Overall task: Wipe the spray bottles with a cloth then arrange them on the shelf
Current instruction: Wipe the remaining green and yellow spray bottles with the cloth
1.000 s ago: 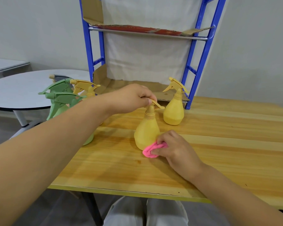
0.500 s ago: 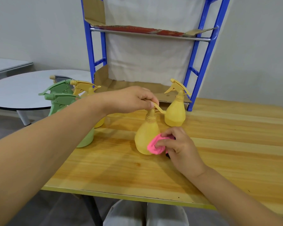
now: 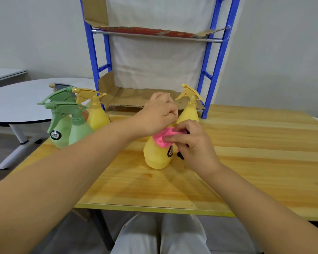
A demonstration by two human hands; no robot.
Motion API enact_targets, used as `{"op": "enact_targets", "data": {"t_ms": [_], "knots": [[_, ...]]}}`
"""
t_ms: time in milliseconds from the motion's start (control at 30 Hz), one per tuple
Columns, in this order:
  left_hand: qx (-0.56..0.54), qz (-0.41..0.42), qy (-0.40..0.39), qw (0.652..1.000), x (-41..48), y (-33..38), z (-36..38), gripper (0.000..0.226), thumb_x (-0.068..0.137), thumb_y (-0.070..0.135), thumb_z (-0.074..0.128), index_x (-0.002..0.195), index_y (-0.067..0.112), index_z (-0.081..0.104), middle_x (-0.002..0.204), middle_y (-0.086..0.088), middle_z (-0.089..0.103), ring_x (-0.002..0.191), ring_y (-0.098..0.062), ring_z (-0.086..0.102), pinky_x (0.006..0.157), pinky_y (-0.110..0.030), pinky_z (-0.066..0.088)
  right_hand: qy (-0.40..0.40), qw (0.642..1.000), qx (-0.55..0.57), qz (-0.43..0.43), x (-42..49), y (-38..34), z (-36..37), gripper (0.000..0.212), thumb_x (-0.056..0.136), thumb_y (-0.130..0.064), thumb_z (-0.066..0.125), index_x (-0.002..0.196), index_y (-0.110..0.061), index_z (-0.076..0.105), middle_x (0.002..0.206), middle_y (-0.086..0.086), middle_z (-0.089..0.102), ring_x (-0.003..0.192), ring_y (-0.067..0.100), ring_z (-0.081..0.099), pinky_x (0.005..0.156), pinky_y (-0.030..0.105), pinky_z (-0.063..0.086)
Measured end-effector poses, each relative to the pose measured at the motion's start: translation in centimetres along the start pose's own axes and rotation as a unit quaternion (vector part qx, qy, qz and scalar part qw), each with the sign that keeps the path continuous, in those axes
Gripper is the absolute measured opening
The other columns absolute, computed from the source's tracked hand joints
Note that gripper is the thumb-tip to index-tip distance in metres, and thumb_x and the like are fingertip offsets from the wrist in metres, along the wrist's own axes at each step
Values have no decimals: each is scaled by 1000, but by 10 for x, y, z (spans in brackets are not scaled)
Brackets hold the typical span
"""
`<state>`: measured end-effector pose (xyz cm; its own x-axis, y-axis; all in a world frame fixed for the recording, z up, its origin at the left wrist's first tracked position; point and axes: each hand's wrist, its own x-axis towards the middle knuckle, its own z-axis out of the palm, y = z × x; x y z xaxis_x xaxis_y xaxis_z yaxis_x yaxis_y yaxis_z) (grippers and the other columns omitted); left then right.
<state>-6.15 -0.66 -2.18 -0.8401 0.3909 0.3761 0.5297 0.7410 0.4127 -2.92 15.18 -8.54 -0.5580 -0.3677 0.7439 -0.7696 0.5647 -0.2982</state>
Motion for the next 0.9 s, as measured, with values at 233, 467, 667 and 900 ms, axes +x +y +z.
{"op": "enact_targets", "data": {"t_ms": [233,467,667,900], "knots": [[-10,20,-33,999,-14,-7,-14,26,94,10,39,103,16,63,136,0,42,143,-10,4,107,-15,5,-99,994,-35,-43,-37,0,14,30,81,-8,56,91,-28,75,92,2,60,92,13,46,68,27,49],[-28,-92,34,995,-26,1,-23,77,85,27,62,147,18,18,155,-4,15,143,-19,12,112,-32,18,-50,997,-42,-46,-23,-6,3,32,79,-7,58,99,-27,74,95,5,60,93,17,49,66,33,52],[-181,-172,61,966,-40,-2,-19,31,81,35,68,104,15,61,93,3,65,87,-11,62,76,-27,50,-6,998,-42,-50,13,-17,8,30,81,-17,52,103,-25,73,95,3,60,93,18,48,69,29,48],[-187,-173,58,965,-44,-10,-28,26,87,34,61,95,10,68,88,-9,72,87,-22,68,86,-39,54,-68,994,-47,-69,-18,-9,27,35,84,-17,47,108,-29,70,97,4,56,92,21,48,63,34,50]]}}
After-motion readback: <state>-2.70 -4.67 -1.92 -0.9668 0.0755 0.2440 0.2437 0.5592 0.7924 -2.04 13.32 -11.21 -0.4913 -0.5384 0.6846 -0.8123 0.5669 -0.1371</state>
